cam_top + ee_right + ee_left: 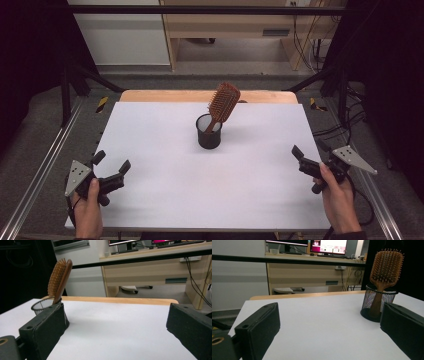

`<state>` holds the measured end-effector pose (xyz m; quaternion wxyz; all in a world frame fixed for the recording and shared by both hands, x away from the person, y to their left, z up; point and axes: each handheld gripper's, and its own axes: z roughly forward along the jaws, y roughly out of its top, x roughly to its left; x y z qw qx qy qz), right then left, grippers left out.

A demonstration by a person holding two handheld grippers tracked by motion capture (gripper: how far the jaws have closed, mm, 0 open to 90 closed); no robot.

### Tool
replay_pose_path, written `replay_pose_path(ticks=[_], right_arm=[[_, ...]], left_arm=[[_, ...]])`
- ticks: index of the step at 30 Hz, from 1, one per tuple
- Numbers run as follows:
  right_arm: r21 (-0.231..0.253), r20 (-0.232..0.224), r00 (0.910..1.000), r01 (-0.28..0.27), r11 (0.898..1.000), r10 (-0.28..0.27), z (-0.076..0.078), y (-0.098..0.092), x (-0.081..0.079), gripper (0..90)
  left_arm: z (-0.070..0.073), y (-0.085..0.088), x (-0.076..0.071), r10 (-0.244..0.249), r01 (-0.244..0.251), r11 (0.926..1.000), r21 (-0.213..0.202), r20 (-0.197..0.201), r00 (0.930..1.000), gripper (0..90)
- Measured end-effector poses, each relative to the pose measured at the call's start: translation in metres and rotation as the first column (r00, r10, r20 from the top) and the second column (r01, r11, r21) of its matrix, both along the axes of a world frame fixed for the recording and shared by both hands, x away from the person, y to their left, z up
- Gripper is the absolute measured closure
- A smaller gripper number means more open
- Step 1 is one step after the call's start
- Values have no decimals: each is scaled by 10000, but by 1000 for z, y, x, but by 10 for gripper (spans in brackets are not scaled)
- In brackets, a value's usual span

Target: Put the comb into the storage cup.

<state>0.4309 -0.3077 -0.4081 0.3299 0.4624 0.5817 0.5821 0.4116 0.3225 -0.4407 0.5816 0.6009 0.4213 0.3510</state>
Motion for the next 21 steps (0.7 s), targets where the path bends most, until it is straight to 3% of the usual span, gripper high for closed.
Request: replay_pose_path(ticks=[8, 21], right_arm=[[-218, 264, 9995, 167, 9996, -161, -12, -5, -20, 28], [-277, 605, 9980, 220, 9994, -203, -18, -4, -29, 27]], left_arm=[[0, -2, -4, -52, 51, 9999, 158, 10, 10000, 18], [2, -3, -9, -188, 187, 9998, 102, 85, 9998, 14]])
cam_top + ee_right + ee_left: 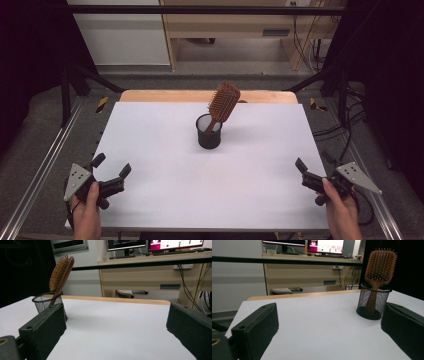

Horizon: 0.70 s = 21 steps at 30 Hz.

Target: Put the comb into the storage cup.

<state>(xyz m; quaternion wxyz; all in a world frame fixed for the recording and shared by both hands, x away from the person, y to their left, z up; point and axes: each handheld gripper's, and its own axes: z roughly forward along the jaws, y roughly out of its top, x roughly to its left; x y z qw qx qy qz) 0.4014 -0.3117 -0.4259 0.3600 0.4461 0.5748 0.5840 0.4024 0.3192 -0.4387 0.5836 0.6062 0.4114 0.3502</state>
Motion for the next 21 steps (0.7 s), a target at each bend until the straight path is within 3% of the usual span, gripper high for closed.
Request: replay_pose_path(ticks=[11, 21], right_arm=[[-573, 66, 9993, -375, 9976, 380, -5, 8, -8, 25], [-676, 45, 9966, -820, 9943, 825, -8, 17, -11, 23]], left_arm=[[4, -3, -2, -86, 86, 10000, -9, 238, 9997, 11], [7, -7, -1, -168, 168, 9997, -169, 19, 9999, 11]])
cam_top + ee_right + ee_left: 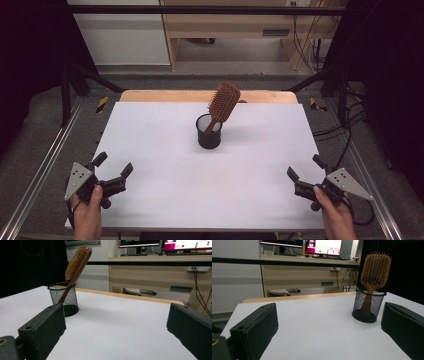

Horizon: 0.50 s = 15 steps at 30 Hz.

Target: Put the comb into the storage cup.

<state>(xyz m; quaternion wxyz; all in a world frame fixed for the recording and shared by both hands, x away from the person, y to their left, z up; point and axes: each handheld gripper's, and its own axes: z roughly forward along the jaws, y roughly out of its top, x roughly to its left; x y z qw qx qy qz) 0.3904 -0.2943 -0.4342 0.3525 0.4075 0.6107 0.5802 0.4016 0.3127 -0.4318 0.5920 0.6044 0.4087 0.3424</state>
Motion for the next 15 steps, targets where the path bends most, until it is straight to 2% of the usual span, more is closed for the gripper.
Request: replay_pose_path(ticks=[7, 15], right_arm=[[-35, -115, 9990, -434, 9991, 434, -4, 9, 0, 23], [-228, -179, 9979, -625, 9978, 621, -6, 16, 1, 24]], left_arm=[[1, -2, 0, -120, 120, 9999, 76, -21, 9999, 11], [1, -4, 0, -197, 197, 9998, 86, -5, 9998, 11]])
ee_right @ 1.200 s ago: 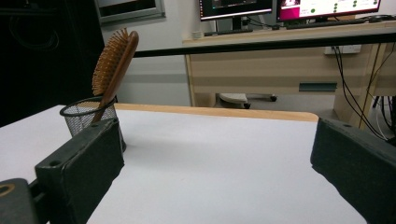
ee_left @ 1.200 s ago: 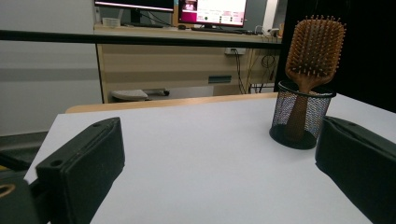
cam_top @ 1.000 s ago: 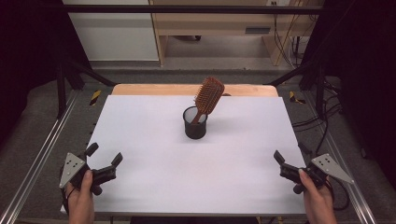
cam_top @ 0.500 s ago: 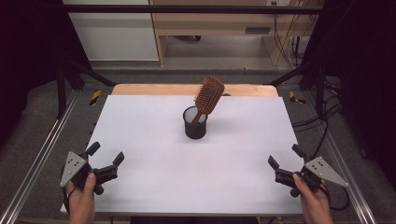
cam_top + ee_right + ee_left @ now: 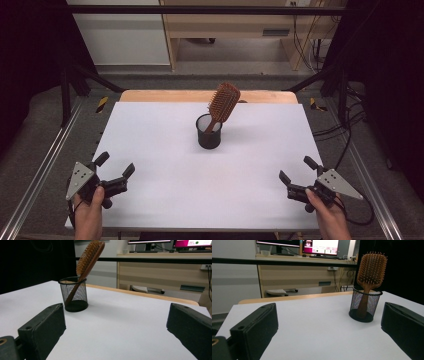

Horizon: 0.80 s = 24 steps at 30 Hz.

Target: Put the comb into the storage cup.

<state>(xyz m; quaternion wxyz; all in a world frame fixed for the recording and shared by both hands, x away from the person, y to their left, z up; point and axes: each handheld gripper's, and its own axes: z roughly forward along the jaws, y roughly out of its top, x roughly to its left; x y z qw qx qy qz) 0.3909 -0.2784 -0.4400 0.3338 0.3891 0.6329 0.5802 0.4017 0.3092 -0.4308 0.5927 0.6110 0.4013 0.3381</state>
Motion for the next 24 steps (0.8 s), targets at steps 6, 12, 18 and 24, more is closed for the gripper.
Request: replay_pose_path(ticks=[6, 12, 18, 24], right_arm=[[-215, -65, 9997, -232, 9995, 231, -3, 6, 2, 24], [-620, -250, 9985, -497, 9968, 483, -8, 14, 4, 24], [-748, -407, 9971, -667, 9950, 638, -11, 20, 7, 24], [-940, -507, 9951, -893, 9916, 848, -13, 28, 11, 24]], left_arm=[[1, 0, 0, -118, 118, 9999, -114, 5, 9999, 10], [1, 0, -1, -160, 160, 9999, -26, 123, 9998, 10], [1, -1, -1, -298, 300, 9995, -88, 173, 9994, 10], [1, -2, 0, -380, 380, 9993, 2, 196, 9991, 11]])
